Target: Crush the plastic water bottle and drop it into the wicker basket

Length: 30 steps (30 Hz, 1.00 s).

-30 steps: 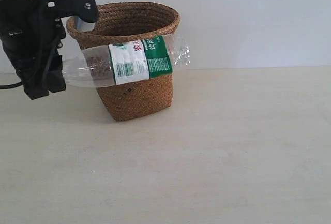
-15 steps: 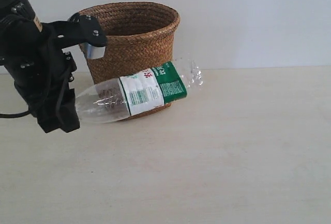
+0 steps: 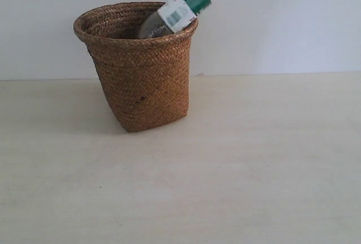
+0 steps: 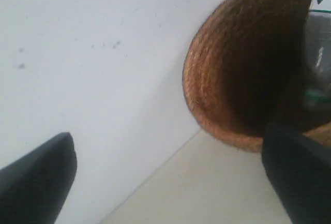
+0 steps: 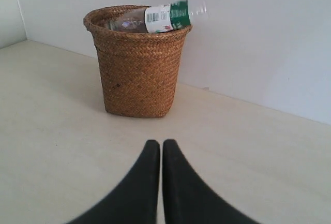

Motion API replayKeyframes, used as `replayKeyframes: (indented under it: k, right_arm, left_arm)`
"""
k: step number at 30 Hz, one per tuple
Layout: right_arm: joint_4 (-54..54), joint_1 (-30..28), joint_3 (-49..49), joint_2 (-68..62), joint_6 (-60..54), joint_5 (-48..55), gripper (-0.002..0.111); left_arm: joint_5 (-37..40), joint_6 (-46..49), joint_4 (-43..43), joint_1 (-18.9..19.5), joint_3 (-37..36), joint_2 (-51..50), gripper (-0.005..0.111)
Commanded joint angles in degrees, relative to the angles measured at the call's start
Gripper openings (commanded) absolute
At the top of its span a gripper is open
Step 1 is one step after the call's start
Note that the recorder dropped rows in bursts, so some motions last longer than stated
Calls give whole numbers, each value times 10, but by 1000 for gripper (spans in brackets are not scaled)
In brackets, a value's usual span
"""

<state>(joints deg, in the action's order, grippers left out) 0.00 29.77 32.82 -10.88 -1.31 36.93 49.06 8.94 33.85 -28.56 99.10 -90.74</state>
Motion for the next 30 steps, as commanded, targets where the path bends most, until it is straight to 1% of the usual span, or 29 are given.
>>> replayKeyframes:
  k: [1,6,12,14,15,16,17,22,30]
  right_arm:
    - [0,0,-2,4,-1,-3,0]
    - [0,0,-2,4,-1,-3,0]
    - [0,0,-2,4,-1,-3,0]
    - [0,0,-2,4,-1,-3,0]
    - [0,0,-2,4,-1,-3,0]
    - [0,0,-2,4,-1,-3,0]
    - [0,0,-2,4,-1,-3,0]
    - [0,0,-2,4,-1,-3,0]
    - [0,0,-2,4,-1,-3,0]
  left_arm:
    - [56,-29,25,0,3,-21,87]
    - [71,-29,26,0,3,-27,87]
    - [128,-30,8,0,3,-27,86]
    - [149,-48,-8,0,3,-27,77]
    - [165,-60,-22,0,3,-27,63]
    - [169,-64,-28,0,3,-27,54]
    - [174,-66,-37,0,3,-27,38]
    - [176,-66,-63,0,3,-27,4]
    - [180,-66,-71,0,3,-27,4]
